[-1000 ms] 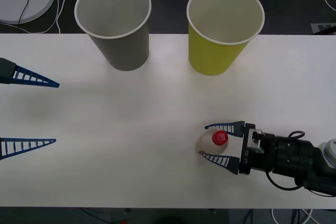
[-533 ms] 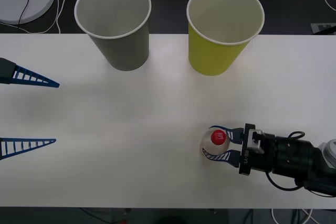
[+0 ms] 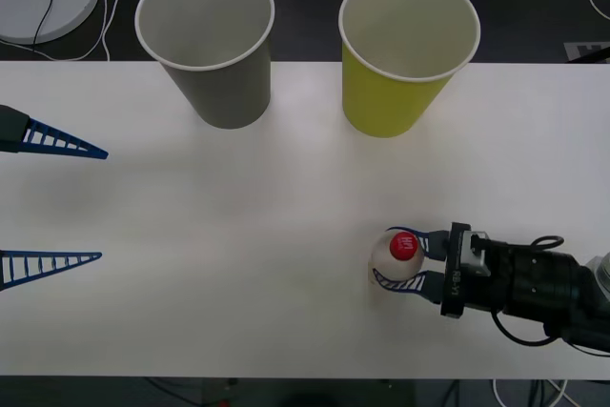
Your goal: Put the can into the green bin and the plastic bottle into the gray bin
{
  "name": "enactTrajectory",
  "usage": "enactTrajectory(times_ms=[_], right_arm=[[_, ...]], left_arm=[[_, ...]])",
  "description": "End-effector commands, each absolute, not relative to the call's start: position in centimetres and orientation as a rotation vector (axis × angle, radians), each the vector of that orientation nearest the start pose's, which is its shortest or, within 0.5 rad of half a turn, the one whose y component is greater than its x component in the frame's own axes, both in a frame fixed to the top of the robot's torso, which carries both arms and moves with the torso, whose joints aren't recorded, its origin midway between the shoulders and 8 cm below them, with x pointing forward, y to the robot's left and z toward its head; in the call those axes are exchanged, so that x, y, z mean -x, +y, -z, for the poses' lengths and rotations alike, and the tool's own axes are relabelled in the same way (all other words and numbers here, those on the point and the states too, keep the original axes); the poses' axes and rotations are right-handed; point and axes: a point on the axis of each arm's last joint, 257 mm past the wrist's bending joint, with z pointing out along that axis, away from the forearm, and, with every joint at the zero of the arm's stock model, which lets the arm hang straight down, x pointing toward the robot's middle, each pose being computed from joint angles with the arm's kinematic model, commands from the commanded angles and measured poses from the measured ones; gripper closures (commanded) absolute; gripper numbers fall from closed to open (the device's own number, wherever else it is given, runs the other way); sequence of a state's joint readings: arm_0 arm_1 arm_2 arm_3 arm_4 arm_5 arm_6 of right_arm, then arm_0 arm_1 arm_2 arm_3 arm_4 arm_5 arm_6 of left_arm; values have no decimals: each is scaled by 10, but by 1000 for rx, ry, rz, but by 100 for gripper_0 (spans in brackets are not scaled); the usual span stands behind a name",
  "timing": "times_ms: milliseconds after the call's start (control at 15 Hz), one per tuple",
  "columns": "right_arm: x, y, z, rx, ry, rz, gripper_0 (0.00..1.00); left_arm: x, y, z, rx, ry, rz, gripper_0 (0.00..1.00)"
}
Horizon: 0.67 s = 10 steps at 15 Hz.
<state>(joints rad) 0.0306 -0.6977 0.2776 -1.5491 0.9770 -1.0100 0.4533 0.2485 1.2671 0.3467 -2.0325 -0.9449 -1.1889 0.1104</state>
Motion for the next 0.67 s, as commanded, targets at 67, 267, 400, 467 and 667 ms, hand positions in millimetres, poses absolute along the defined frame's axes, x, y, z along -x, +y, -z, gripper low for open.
enactTrajectory(times_ms=[67, 267, 400, 467, 667], right_arm=[[-350, -130, 254, 1245, 1299, -680, 100], [-347, -132, 241, 1233, 1299, -697, 100], [-344, -133, 233, 1218, 1323, -728, 100], [-344, -134, 225, 1201, 1337, -740, 100], [-348, -144, 207, 1160, 1381, -743, 100]], left_arm=[[-316, 245, 81, -1585, 1465, 458, 0], [-316, 245, 81, -1585, 1465, 458, 0], [-316, 245, 81, -1585, 1465, 458, 0], [-316, 245, 81, -1585, 1465, 458, 0], [-316, 245, 81, -1585, 1465, 458, 0]])
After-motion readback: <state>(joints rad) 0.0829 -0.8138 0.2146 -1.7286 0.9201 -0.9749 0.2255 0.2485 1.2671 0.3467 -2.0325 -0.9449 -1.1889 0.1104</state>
